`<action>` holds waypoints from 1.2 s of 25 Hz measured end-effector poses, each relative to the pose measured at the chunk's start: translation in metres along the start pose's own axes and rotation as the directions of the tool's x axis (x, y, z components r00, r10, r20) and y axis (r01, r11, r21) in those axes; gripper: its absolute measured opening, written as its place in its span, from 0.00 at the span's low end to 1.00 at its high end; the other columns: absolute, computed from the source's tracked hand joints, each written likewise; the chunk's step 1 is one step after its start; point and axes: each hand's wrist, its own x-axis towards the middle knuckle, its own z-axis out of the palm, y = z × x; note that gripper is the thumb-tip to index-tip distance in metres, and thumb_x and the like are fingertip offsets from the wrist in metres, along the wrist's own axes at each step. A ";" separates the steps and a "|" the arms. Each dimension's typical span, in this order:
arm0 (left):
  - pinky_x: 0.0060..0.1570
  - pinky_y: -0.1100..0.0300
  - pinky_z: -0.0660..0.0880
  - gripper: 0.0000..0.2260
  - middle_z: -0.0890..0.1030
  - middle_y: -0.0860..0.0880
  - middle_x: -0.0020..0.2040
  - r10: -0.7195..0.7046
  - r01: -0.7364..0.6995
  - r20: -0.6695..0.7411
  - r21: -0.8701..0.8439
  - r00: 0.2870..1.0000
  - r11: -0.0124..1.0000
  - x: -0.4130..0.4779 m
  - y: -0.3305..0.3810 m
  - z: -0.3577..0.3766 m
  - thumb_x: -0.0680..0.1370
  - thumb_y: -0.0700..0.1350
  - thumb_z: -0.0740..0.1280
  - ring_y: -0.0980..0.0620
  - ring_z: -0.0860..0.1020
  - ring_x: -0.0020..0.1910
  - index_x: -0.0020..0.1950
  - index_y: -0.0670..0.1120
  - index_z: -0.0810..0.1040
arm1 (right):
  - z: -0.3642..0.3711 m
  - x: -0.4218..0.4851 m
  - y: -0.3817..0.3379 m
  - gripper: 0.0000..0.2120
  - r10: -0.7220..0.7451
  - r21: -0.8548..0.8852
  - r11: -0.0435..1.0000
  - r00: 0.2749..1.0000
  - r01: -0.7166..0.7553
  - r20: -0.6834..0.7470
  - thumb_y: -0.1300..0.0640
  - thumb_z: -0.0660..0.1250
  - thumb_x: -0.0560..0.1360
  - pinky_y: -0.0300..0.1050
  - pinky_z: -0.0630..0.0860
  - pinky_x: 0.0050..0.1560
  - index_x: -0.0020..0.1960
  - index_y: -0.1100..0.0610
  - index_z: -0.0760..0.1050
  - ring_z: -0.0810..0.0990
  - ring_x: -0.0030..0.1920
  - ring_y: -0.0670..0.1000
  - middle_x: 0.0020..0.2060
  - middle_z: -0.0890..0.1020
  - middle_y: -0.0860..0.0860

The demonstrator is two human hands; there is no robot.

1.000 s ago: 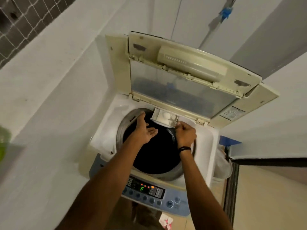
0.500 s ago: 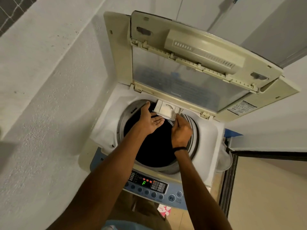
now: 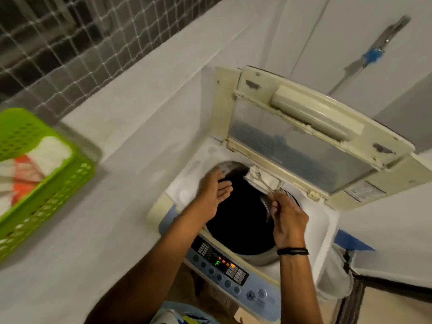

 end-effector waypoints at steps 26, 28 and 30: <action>0.36 0.60 0.74 0.17 0.81 0.50 0.38 0.546 -0.712 -0.504 -0.226 0.670 0.665 -0.314 0.091 -0.290 0.76 0.64 0.64 0.54 0.77 0.31 0.51 0.52 0.81 | 0.296 -0.287 0.069 0.12 0.008 0.008 -0.266 -0.007 0.964 1.000 0.58 0.64 0.74 0.53 0.71 0.40 0.36 0.63 0.79 0.79 0.41 0.62 0.35 0.80 0.62; 0.31 0.62 0.77 0.19 0.83 0.50 0.32 0.563 -0.693 -0.444 -0.217 0.697 0.687 -0.313 0.094 -0.291 0.76 0.65 0.63 0.53 0.81 0.28 0.47 0.51 0.82 | 0.301 -0.292 0.073 0.10 0.080 -0.047 -0.269 0.071 0.962 0.994 0.59 0.65 0.73 0.51 0.76 0.45 0.42 0.59 0.85 0.82 0.46 0.61 0.39 0.83 0.60; 0.28 0.63 0.78 0.22 0.83 0.50 0.30 0.583 -0.679 -0.380 -0.202 0.718 0.706 -0.313 0.096 -0.292 0.77 0.65 0.61 0.52 0.83 0.27 0.38 0.53 0.86 | 0.307 -0.295 0.073 0.11 0.169 -0.176 -0.141 0.199 0.974 0.965 0.58 0.65 0.72 0.50 0.79 0.52 0.44 0.58 0.86 0.83 0.52 0.58 0.45 0.86 0.58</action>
